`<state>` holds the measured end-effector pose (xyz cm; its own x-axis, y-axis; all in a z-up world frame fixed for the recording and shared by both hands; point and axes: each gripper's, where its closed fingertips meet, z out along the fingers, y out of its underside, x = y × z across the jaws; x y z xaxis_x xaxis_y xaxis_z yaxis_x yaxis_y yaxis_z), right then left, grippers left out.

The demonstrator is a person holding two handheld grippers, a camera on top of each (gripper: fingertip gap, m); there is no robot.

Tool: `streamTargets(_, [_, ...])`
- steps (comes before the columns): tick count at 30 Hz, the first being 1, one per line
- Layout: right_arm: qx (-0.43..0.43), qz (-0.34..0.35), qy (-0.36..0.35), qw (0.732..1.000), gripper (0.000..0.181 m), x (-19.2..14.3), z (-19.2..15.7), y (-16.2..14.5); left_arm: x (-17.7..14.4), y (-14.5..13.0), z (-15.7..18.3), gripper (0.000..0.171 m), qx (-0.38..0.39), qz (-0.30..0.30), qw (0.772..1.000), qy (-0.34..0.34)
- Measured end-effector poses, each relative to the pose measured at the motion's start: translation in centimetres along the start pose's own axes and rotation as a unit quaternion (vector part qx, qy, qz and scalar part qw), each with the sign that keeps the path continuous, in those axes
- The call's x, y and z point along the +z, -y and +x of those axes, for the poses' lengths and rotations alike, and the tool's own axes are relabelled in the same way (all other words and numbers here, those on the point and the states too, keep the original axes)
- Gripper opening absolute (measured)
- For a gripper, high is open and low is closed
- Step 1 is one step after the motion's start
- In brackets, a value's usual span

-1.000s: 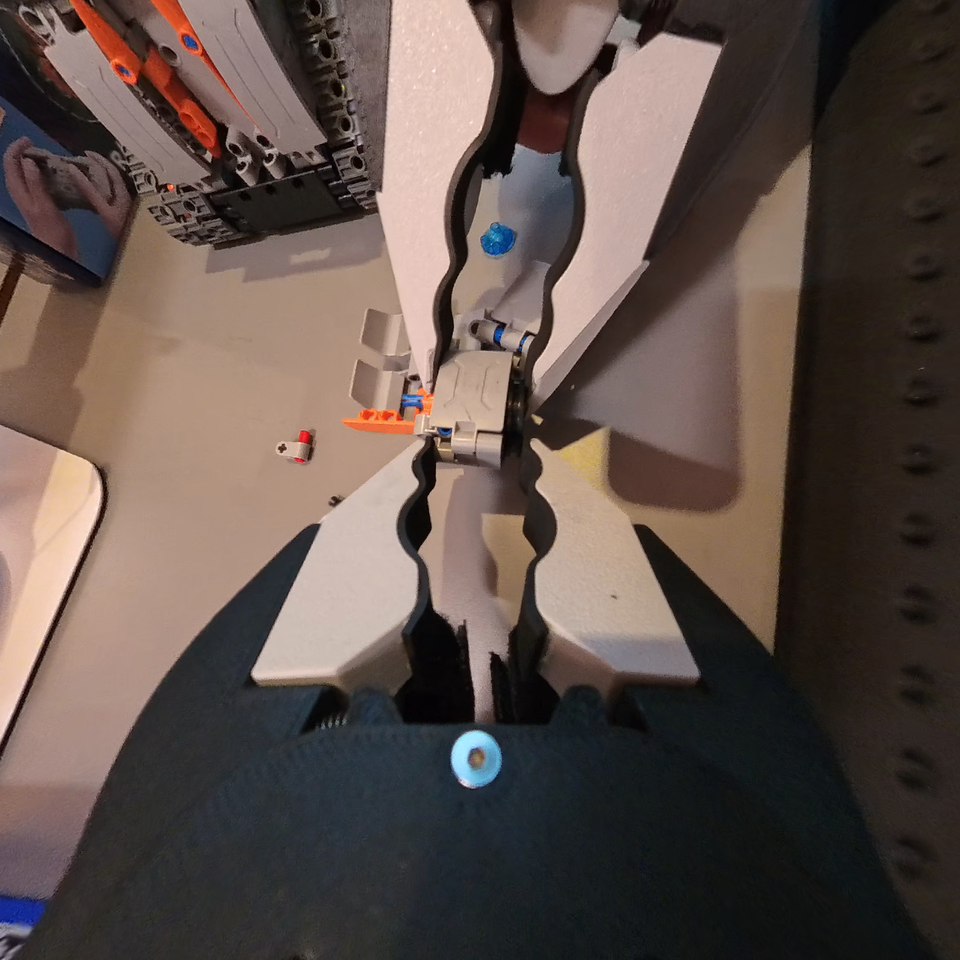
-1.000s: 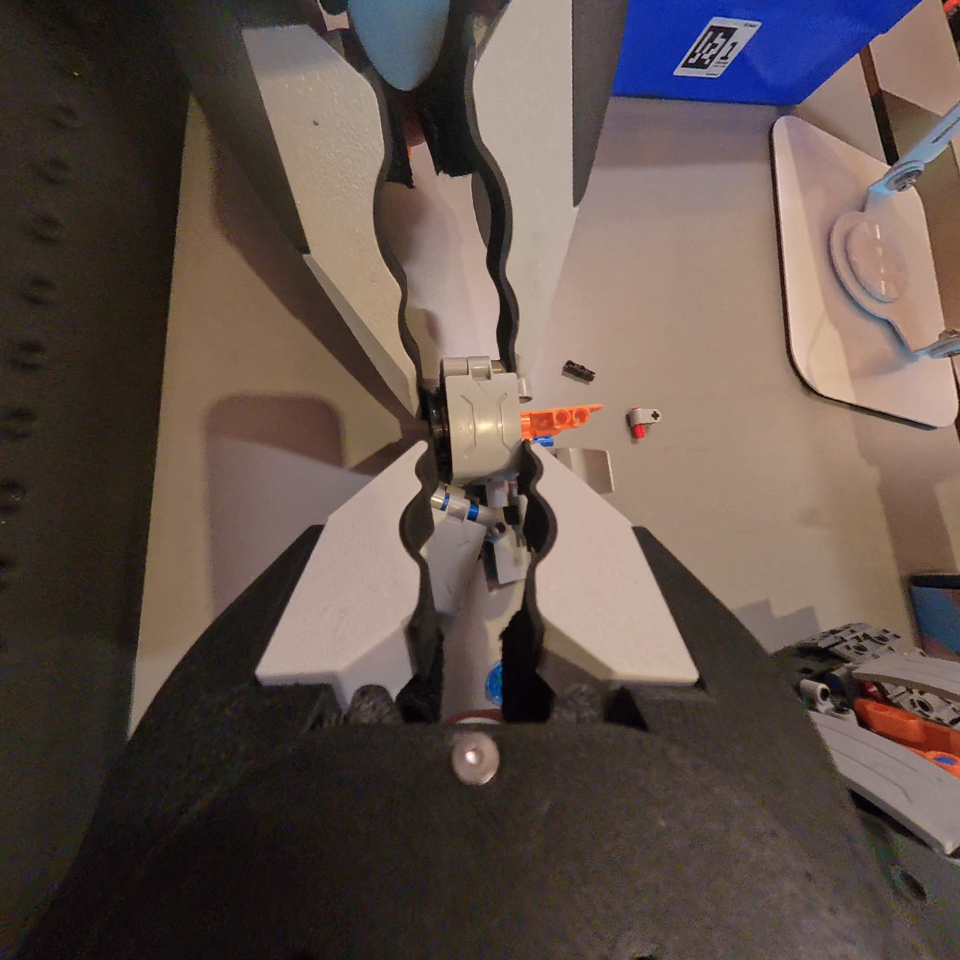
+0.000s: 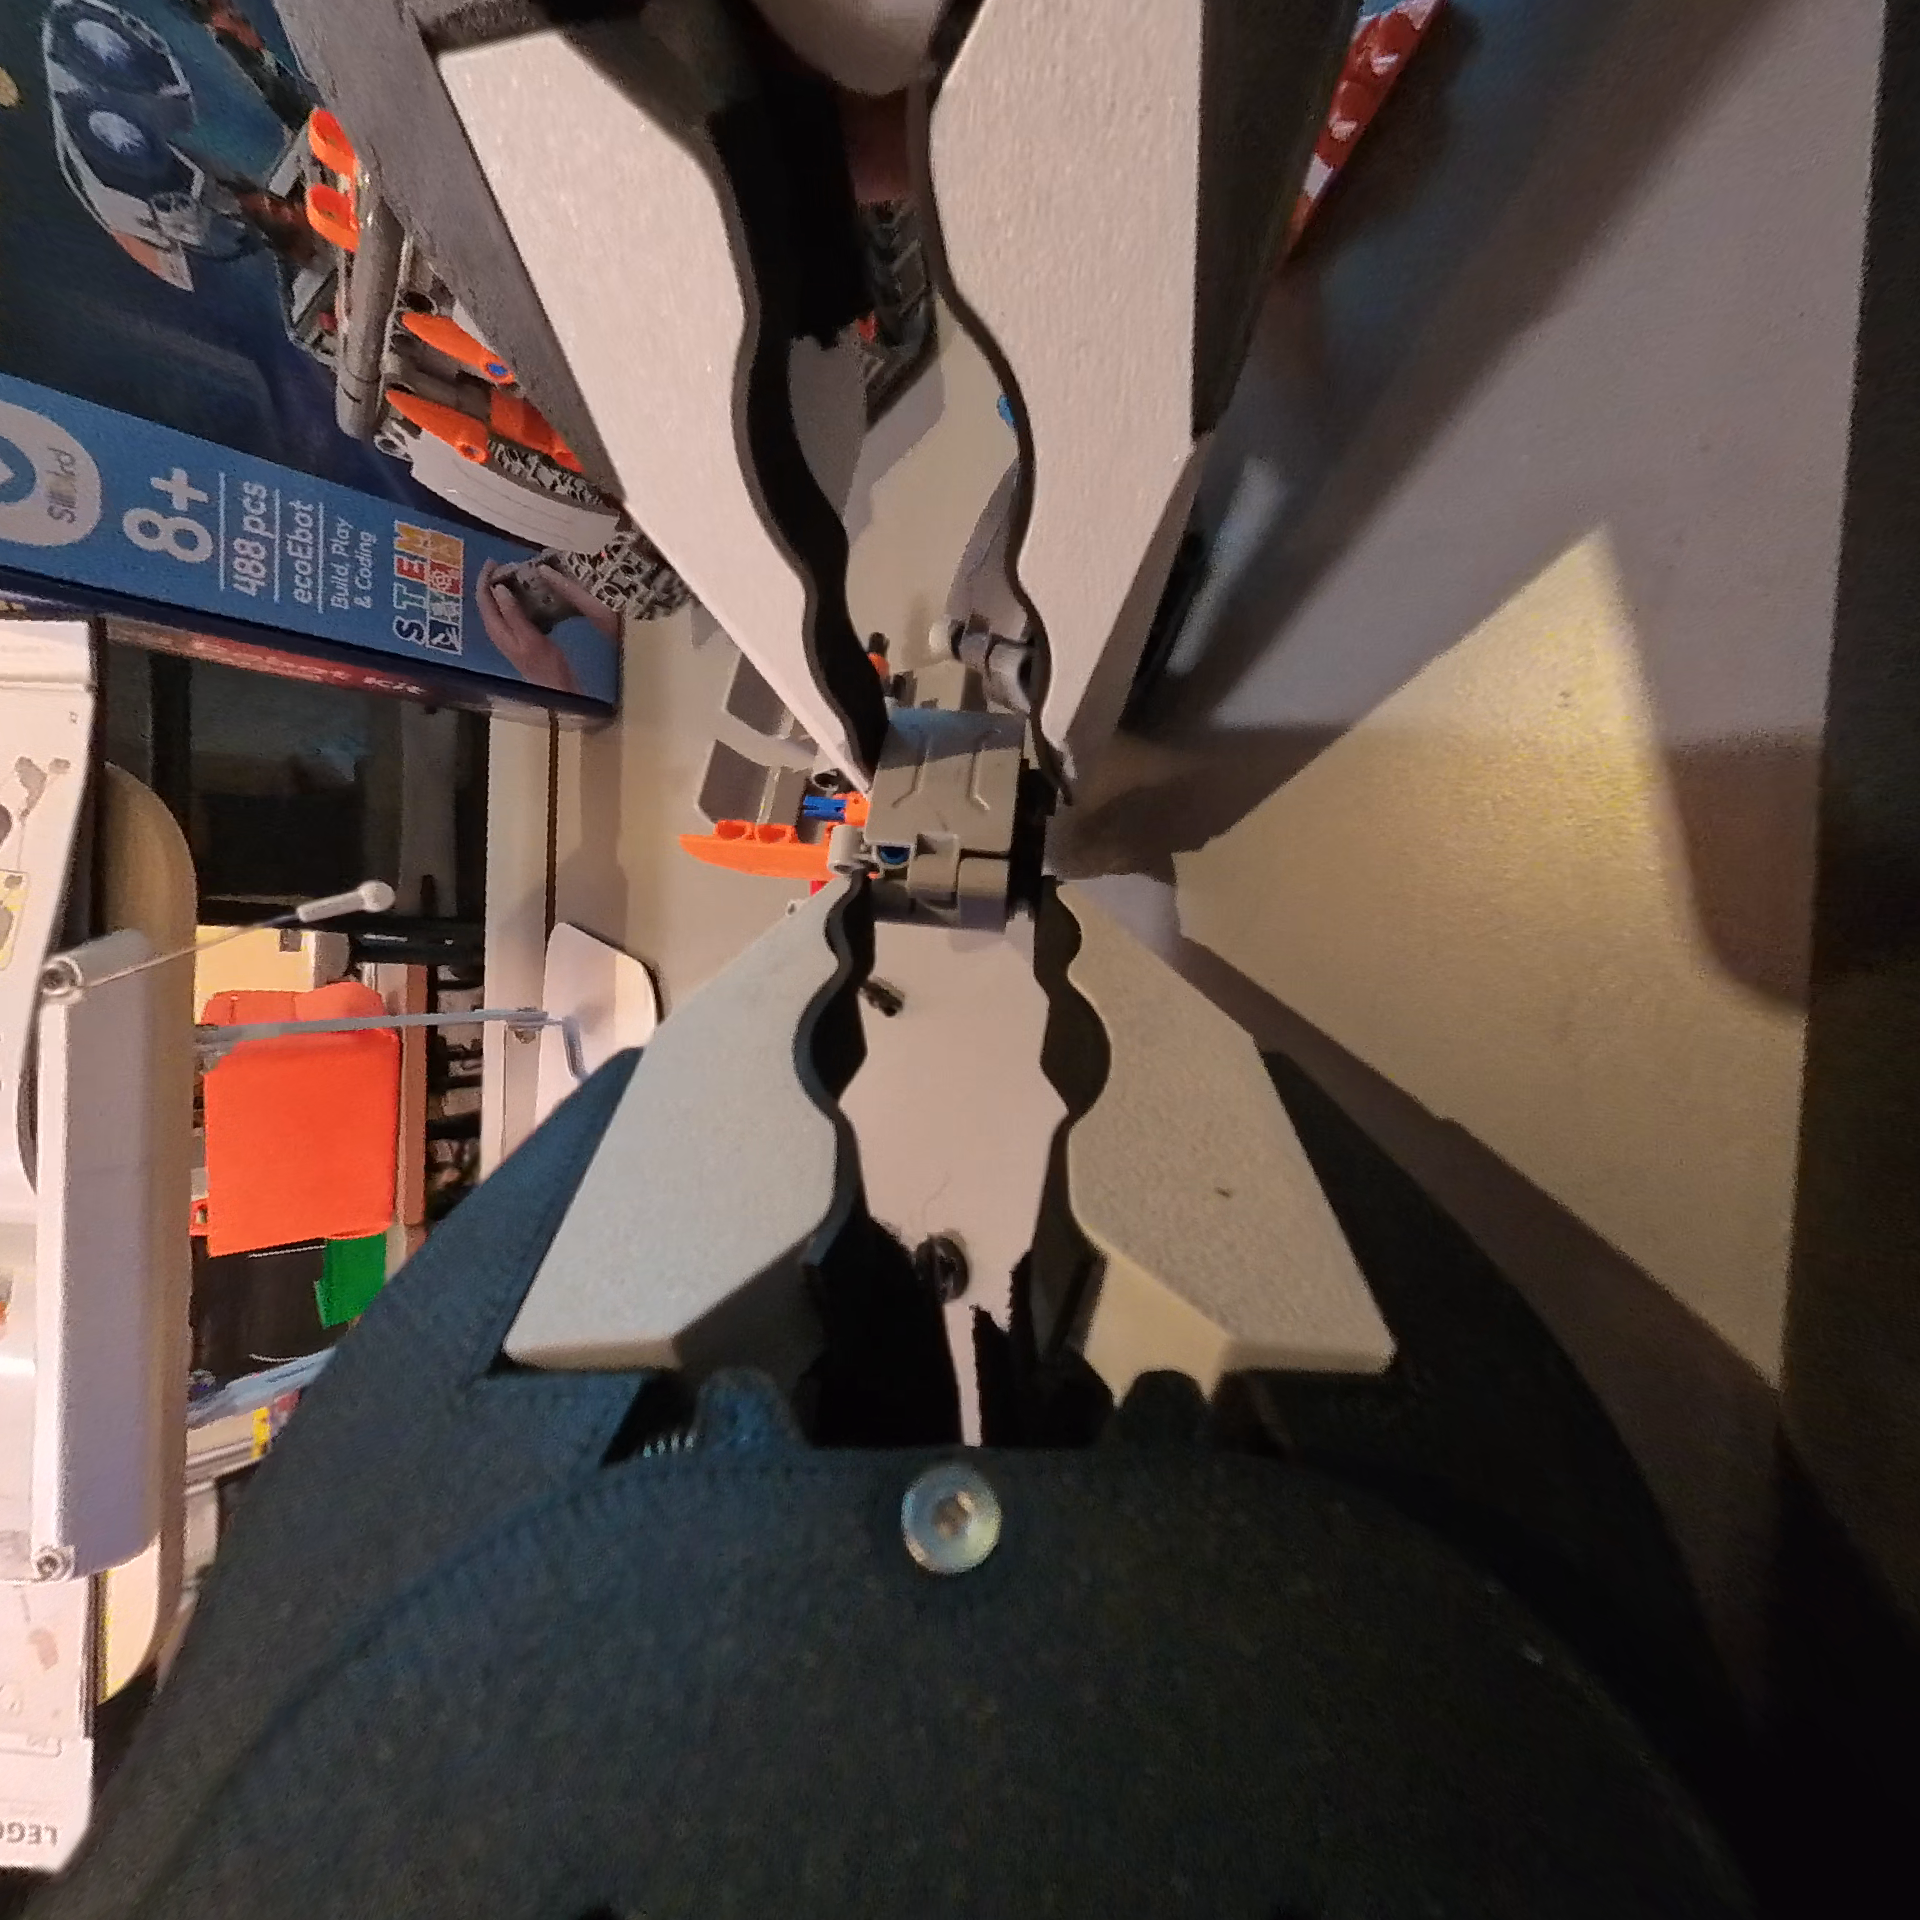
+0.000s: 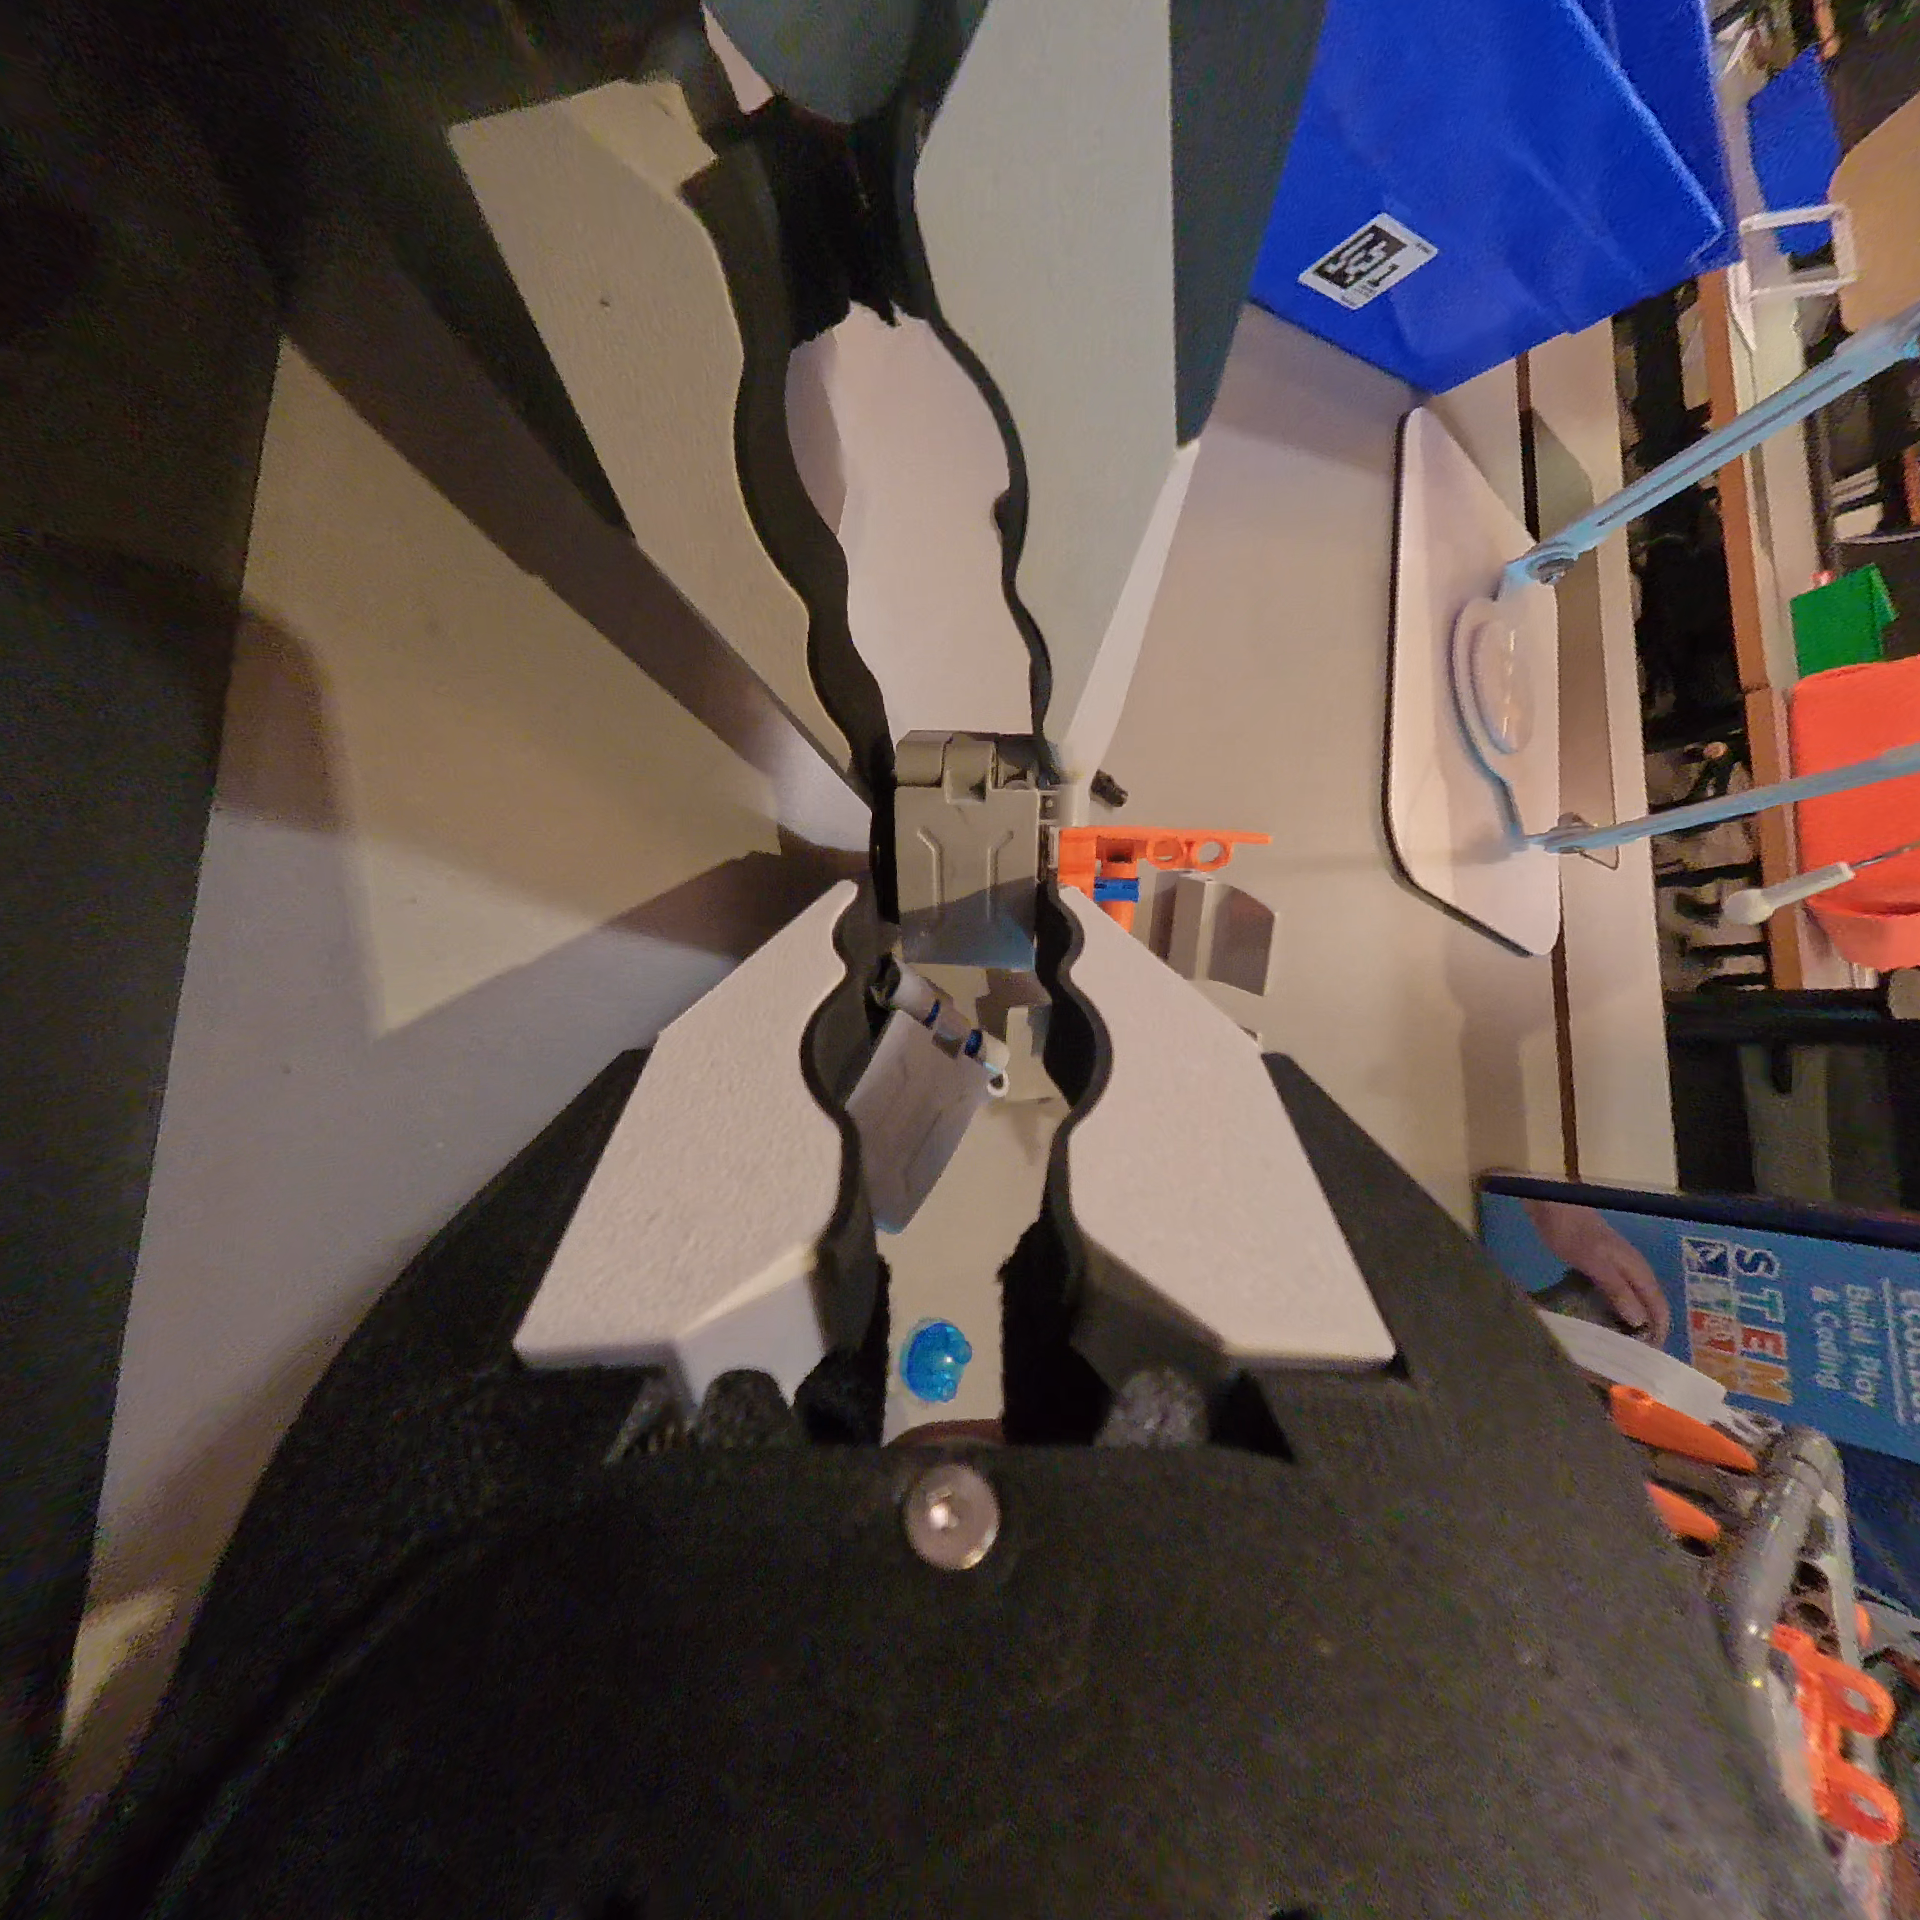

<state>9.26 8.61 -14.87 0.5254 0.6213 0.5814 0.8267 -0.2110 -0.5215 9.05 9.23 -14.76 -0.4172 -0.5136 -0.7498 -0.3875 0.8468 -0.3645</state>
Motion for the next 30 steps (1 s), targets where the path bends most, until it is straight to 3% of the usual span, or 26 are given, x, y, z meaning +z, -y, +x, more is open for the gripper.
streamTargets(6, [0.038,0.017,0.019,0.999,0.027,0.0,0.3,-0.1,0.3,-0.2,-0.3,0.029,-0.04,0.004,0.999,-0.015])
streamTargets(9, [0.082,0.06,0.041,0.994,0.027,-0.9,1.0,0.8,-0.5,0.5,-1.4,0.031,-0.069,0.049,0.996,-0.011])
streamTargets(15, [0.219,0.121,0.119,0.961,0.027,-1.7,2.1,0.8,-1.2,0.7,-2.8,0.045,-0.154,0.103,0.982,-0.037])
streamTargets(21, [0.317,0.178,0.198,0.91,0.028,-3.1,2.6,2.2,-1.0,1.1,-3.3,0.071,-0.079,0.095,0.992,0.025])
streamTargets(26, [0.354,0.185,0.256,0.88,0.028,-3.3,1.8,2.5,-1.3,2.5,-2.8,0.052,-0.039,0.116,0.992,0.033])
streamTargets(30, [0.376,0.192,0.282,0.861,0.028,-3.5,1.7,2.5,-1.4,2.7,-2.7,0.051,-0.053,0.122,0.991,0.019])
